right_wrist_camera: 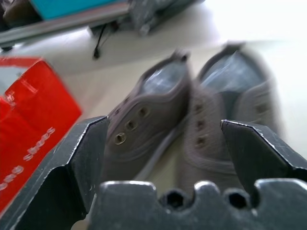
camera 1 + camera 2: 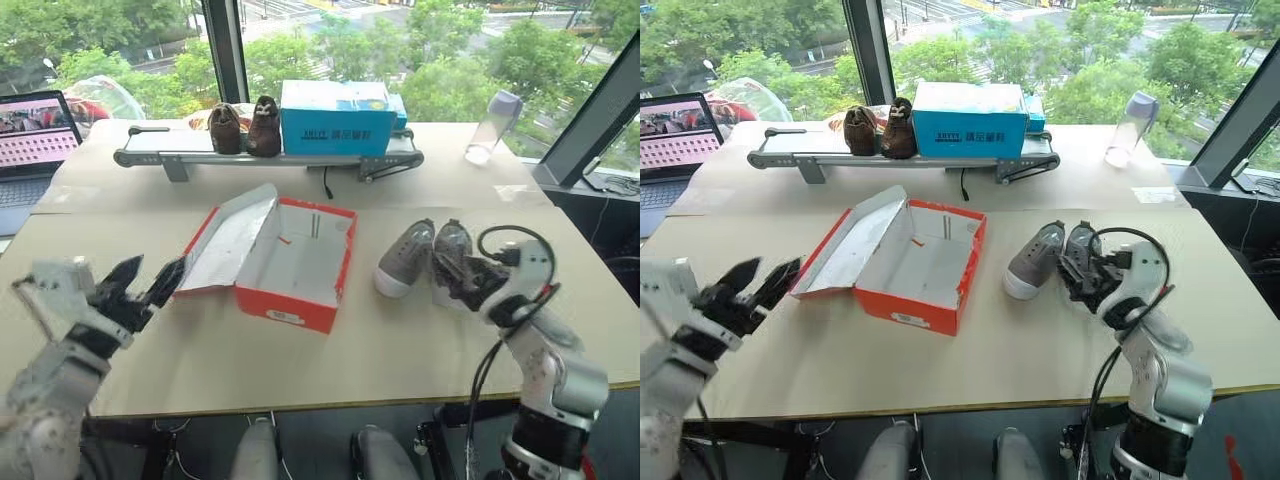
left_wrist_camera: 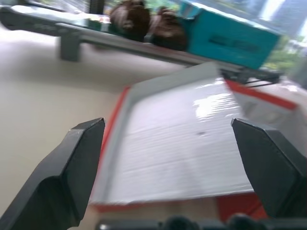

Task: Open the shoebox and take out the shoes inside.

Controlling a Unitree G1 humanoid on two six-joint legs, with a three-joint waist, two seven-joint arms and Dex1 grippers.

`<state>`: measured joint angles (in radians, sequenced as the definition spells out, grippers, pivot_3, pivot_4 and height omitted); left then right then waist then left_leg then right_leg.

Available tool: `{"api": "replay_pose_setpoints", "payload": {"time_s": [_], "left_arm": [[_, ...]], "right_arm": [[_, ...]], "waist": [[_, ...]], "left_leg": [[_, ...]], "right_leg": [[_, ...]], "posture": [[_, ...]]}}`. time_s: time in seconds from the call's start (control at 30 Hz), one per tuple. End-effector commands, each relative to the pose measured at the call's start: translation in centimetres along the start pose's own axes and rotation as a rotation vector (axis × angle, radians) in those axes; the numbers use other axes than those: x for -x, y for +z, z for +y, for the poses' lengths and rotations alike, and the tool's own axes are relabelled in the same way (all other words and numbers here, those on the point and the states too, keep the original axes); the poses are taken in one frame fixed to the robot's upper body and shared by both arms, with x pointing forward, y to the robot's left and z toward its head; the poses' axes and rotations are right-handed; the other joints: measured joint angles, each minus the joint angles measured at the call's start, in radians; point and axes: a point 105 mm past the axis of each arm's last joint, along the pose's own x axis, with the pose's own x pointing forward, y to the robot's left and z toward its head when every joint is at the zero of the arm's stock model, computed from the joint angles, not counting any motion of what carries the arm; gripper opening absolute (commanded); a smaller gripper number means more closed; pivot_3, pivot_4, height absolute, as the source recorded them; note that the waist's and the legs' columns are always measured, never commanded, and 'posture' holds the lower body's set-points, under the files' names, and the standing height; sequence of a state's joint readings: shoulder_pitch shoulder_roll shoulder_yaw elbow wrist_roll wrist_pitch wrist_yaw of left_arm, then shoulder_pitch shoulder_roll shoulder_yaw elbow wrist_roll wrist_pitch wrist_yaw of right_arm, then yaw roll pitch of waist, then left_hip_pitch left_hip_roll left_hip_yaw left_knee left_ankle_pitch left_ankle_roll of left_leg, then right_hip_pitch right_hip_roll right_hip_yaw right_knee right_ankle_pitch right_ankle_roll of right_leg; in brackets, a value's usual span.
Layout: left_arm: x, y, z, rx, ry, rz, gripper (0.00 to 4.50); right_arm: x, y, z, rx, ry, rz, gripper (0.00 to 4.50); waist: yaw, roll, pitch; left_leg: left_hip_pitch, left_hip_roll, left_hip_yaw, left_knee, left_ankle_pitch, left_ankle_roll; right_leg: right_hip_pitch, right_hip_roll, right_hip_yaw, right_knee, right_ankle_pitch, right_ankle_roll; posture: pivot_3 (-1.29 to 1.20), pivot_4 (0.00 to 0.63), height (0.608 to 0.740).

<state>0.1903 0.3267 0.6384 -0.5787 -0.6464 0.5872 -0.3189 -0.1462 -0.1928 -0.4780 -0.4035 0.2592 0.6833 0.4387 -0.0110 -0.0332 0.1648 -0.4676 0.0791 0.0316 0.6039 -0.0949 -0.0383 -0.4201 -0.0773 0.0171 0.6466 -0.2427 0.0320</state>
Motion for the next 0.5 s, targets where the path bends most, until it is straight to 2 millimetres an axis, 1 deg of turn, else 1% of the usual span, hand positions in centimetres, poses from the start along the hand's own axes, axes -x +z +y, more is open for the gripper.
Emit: {"api": "replay_pose_setpoints", "payload": {"time_s": [0.03, 0.13, 0.23, 0.33, 0.4, 0.5], "left_arm": [[1.7, 0.1, 1.4, -0.117, 0.131, -0.087, 4.50], [2.7, -2.5, -0.4, -0.131, 0.115, -0.051, 4.50], [2.8, -4.4, -2.2, -0.111, 0.092, -0.038, 4.50], [2.2, -5.6, -3.0, -0.124, 0.078, -0.033, 4.50], [1.7, -6.6, -3.7, -0.142, 0.073, -0.020, 4.50], [1.5, -7.1, -3.9, -0.158, 0.082, -0.017, 4.50]], "right_arm": [[1.8, 0.0, -0.2, 0.103, -0.038, -0.072, 4.49], [3.1, -2.2, 0.4, 0.153, -0.061, -0.041, 4.49], [3.6, -3.9, 1.6, 0.181, -0.054, -0.018, 4.49], [3.5, -4.5, 2.0, 0.184, -0.060, -0.022, 4.49], [3.5, -5.0, 2.6, 0.179, -0.064, -0.024, 4.49], [3.7, -5.4, 3.1, 0.160, -0.093, -0.034, 4.49]], "waist": [[0.000, 0.000, -0.001], [-0.006, 0.005, -0.006], [-0.012, 0.006, -0.007], [-0.022, 0.009, -0.009], [-0.030, 0.012, -0.011], [-0.032, 0.012, -0.012]], "left_leg": [[0.000, 0.000, 0.000, 0.000, 0.000, -0.001], [0.000, 0.002, 0.001, -0.001, -0.001, -0.001], [0.001, 0.002, 0.002, -0.001, -0.002, 0.001], [0.000, 0.004, 0.002, -0.001, -0.004, 0.002], [-0.002, 0.005, 0.002, -0.006, -0.005, 0.004], [-0.002, 0.004, 0.003, -0.006, -0.005, 0.005]], "right_leg": [[0.000, 0.000, -0.001, -0.001, 0.000, 0.000], [-0.003, -0.001, -0.001, -0.005, 0.001, 0.000], [-0.003, -0.002, 0.000, -0.007, 0.001, 0.000], [-0.004, -0.001, -0.001, -0.010, 0.001, -0.001], [-0.004, -0.001, -0.003, -0.019, 0.002, -0.002], [-0.003, -0.001, -0.003, -0.021, 0.002, -0.002]], "posture": [[0.00, 0.150, 0.740], [0.00, 0.150, 0.740], [0.00, 0.150, 0.740], [0.00, 0.150, 0.740], [0.00, 0.150, 0.740], [0.00, 0.150, 0.740]]}}
